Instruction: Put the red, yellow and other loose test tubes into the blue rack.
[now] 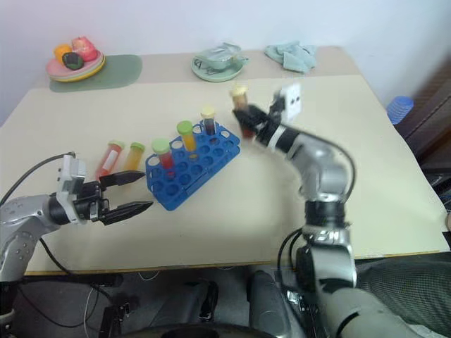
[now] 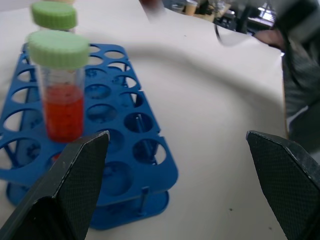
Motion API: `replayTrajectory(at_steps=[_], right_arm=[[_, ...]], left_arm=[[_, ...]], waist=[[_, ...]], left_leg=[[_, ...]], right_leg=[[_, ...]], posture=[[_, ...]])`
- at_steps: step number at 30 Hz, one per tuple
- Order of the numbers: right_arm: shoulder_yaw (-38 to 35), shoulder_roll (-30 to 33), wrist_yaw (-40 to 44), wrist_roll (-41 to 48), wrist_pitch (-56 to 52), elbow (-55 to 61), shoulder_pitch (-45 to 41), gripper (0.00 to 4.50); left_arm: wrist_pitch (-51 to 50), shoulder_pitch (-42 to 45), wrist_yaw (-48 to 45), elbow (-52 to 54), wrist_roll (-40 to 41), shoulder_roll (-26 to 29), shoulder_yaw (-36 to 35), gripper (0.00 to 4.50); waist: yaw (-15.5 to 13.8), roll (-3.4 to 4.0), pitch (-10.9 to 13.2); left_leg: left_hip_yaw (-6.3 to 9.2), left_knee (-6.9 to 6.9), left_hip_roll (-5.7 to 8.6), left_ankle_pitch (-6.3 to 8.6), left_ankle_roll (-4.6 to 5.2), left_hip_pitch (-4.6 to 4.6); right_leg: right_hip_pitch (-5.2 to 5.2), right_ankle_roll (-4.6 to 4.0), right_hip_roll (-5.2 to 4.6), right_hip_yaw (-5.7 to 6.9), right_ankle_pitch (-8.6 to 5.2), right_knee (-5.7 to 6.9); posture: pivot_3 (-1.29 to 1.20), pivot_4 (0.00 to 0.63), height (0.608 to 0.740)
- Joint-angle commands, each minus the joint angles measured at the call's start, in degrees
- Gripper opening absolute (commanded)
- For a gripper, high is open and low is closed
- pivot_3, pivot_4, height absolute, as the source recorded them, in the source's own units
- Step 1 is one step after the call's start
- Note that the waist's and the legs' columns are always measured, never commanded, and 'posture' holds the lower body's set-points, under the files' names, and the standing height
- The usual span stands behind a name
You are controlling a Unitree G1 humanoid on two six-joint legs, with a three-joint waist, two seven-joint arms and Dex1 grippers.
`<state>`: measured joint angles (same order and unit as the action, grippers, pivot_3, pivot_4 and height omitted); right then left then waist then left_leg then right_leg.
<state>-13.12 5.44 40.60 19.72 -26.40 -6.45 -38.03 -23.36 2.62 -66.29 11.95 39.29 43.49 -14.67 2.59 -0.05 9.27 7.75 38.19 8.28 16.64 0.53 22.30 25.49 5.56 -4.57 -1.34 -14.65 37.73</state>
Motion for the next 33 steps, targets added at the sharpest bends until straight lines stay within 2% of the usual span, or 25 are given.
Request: replayTrajectory(at_steps=[1, 6, 13, 22, 33], right_arm=[[1.50, -3.76, -1.35, -0.67, 17.40, 0.01, -0.66, 1.18], [2.78, -7.42, -2.06, -3.55, 37.93, -16.53, -3.93, 1.18], [2.81, -8.97, 2.17, -1.64, 50.46, -32.78, -7.91, 1.18], [2.35, -11.10, 6.43, -0.35, 58.53, -44.83, -8.32, 1.18], [-0.35, -9.39, 4.03, -1.31, 62.34, -59.19, -12.31, 1.18]], left_arm=[[1.49, 0.39, -0.82, -1.84, 0.78, -0.12, -2.40, 4.50], [1.61, 0.06, -0.39, -2.63, 1.13, -0.53, -3.43, 4.50], [0.35, -1.98, 2.31, 0.35, 2.24, -1.31, -6.23, 4.50], [-2.15, -4.97, 5.63, 4.71, 4.84, -0.84, -9.19, 4.50], [-4.25, -5.38, 7.28, 7.26, 6.40, 0.43, -10.39, 4.50]], waist=[[-0.01, -0.02, -0.01], [0.00, -0.03, -0.02], [0.15, -0.02, -0.01], [0.12, -0.02, -0.01], [0.11, -0.02, -0.01]], left_leg=[[0.00, 0.00, -0.01, -0.02, -0.04, -0.05], [-0.02, -0.11, -0.03, -0.03, -0.07, -0.36], [-0.03, -0.11, -0.03, -0.04, -0.07, -0.36], [-0.04, -0.12, -0.08, -0.04, -0.08, -0.41], [-0.05, -0.24, -0.09, -0.03, -0.08, -0.87]], right_leg=[[0.01, -0.01, 0.02, -0.01, 0.01, 0.07], [-0.16, -0.03, 0.05, -0.01, 0.00, 0.16], [-0.14, -0.04, 0.05, -0.02, -0.01, 0.17], [-0.17, -0.05, 0.10, -0.02, -0.01, 0.17], [-0.58, -0.07, 0.12, -0.05, -0.03, 0.13]], posture=[[0.00, 0.150, 0.740], [0.00, 0.150, 0.740], [0.00, 0.150, 0.740], [0.00, 0.150, 0.740], [0.00, 0.150, 0.740]])
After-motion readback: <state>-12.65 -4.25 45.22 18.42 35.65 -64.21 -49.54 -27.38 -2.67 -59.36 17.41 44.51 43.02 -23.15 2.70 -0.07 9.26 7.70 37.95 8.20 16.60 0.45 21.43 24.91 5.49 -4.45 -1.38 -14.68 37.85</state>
